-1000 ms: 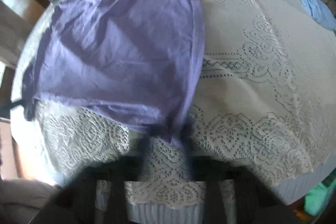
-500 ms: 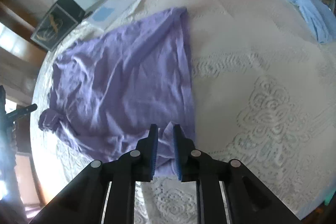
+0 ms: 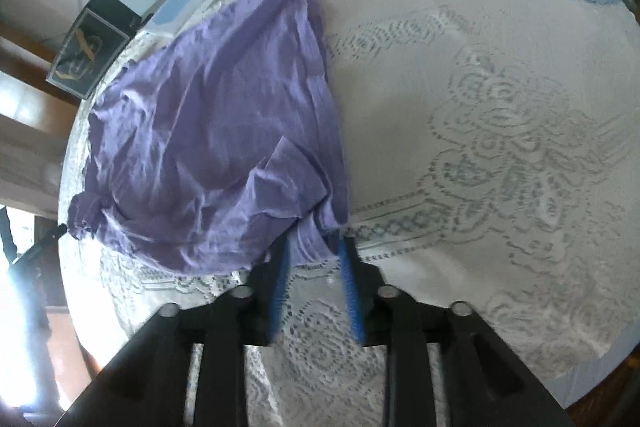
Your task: Fold clothes
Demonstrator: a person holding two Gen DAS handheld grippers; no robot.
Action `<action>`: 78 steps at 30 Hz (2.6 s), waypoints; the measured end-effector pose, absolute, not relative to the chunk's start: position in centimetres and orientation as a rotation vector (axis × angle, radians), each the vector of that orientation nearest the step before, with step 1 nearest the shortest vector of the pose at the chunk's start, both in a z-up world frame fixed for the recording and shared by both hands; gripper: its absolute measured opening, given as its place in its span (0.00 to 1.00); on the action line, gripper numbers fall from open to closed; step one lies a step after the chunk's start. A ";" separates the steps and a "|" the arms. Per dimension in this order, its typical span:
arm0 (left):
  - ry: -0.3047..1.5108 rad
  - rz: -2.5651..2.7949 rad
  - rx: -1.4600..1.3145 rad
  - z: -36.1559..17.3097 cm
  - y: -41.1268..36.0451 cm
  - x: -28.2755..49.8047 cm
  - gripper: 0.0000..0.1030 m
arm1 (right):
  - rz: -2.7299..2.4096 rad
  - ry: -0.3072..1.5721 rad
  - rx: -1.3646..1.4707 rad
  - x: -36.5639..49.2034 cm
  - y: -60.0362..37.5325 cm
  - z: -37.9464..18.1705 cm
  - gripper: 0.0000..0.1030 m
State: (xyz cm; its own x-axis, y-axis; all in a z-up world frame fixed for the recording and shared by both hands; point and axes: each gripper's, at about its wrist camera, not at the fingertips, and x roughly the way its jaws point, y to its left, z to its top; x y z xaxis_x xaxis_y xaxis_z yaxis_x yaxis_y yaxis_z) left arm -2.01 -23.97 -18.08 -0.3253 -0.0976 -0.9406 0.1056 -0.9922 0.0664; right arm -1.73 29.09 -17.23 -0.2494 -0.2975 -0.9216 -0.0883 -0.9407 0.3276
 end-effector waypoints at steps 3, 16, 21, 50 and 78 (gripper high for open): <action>0.011 -2.365 1.774 -20.0 -25.1 -2.5 0.17 | -2.318 -0.400 1.871 -2.1 27.7 -18.2 0.21; 0.195 -2.472 1.757 -15.0 -26.8 0.1 0.17 | -2.340 -0.145 1.624 -1.7 22.4 -10.7 0.13; 0.069 -2.543 1.933 -17.3 -24.3 -0.8 0.17 | -2.074 -0.162 1.547 -2.5 11.7 -12.1 0.13; -0.056 -2.629 1.929 -18.1 -29.2 -6.9 0.58 | -1.925 0.035 1.507 -7.0 -4.5 -15.8 0.46; -0.151 -2.686 1.988 -18.7 -24.1 -9.2 0.15 | -2.452 -0.345 1.760 -6.4 15.6 -15.8 0.62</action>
